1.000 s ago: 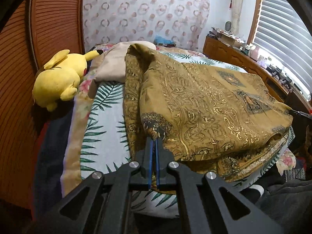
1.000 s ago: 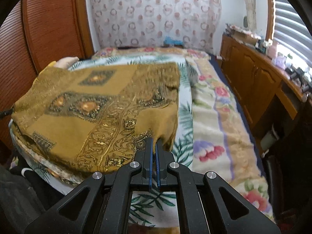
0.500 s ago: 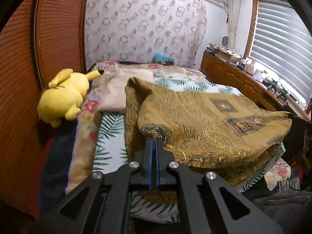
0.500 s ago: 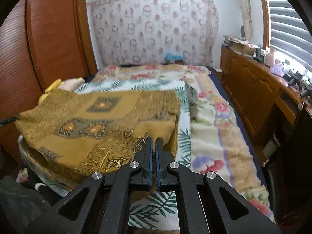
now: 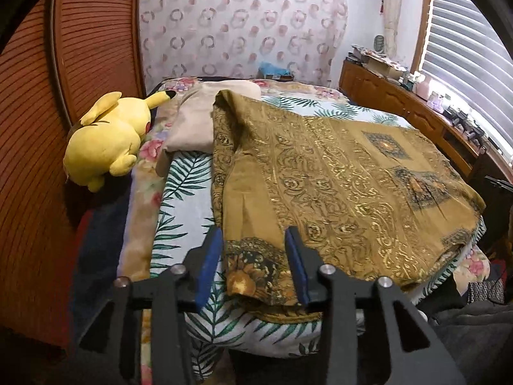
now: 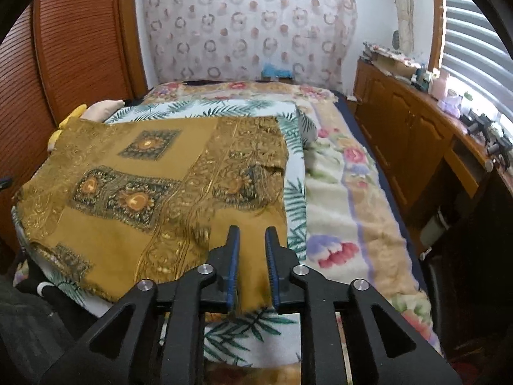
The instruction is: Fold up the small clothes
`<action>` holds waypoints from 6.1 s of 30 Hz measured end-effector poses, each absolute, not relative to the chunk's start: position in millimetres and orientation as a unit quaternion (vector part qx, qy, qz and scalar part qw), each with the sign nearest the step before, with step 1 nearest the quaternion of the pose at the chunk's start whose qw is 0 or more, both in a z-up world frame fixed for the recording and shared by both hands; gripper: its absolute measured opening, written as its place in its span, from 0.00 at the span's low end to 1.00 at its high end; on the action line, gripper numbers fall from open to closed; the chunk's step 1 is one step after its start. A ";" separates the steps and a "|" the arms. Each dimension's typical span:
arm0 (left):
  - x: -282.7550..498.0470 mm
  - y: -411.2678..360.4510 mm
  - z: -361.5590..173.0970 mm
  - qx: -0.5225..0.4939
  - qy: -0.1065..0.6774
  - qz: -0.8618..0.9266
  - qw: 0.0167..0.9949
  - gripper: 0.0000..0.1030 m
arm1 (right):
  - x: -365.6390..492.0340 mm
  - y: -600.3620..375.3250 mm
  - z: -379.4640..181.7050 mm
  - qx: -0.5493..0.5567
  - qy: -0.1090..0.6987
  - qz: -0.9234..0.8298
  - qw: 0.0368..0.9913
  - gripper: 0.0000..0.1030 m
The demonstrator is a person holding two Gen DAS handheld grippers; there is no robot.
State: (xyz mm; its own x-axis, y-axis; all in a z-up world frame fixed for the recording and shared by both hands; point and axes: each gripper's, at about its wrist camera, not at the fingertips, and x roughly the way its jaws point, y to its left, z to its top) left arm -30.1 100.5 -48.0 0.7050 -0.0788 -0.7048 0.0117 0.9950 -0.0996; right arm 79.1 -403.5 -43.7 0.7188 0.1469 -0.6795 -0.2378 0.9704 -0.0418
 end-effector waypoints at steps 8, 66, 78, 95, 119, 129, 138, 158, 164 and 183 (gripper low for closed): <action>-5.8 105.3 -84.8 -0.047 0.418 -0.006 0.907 0.55 | 96.7 -358.4 -43.7 -0.068 0.337 0.151 0.927 0.37; -23.5 90.9 -84.3 -0.075 0.378 -0.046 0.922 0.01 | 121.4 -268.4 -114.2 -0.093 0.381 0.216 0.894 0.47; 9.8 34.3 -13.2 -0.055 0.302 -0.143 0.941 0.00 | 114.3 -295.8 -95.8 -0.066 0.375 0.194 0.904 0.40; 89.2 -120.1 74.4 0.003 0.242 -0.308 0.920 0.00 | 96.8 -340.2 -76.0 -0.057 0.354 0.154 0.921 0.40; 84.2 -111.2 12.7 0.018 0.318 -0.277 0.907 0.58 | 118.0 -330.4 -68.1 -0.080 0.355 0.171 0.916 0.49; 78.2 -74.7 -28.4 -0.005 0.350 -0.237 0.906 0.58 | 163.4 -295.2 -85.4 -0.160 0.387 0.177 0.891 0.50; 74.8 -57.4 -32.8 -0.018 0.351 -0.220 0.910 0.58 | 186.8 -279.1 -98.2 -0.177 0.417 0.211 0.866 0.50; 70.1 -62.3 -29.1 -0.006 0.346 -0.224 0.911 0.58 | 125.7 -291.3 -36.8 -0.160 0.339 0.231 0.898 0.05; 67.2 -67.0 -23.5 -0.005 0.340 -0.228 0.912 0.58 | 110.6 -318.4 -30.7 -0.152 0.333 0.204 0.908 0.05; 64.1 -86.7 -19.4 0.006 0.334 -0.239 0.912 0.58 | 91.7 -367.8 -62.4 -0.116 0.375 0.151 0.907 0.36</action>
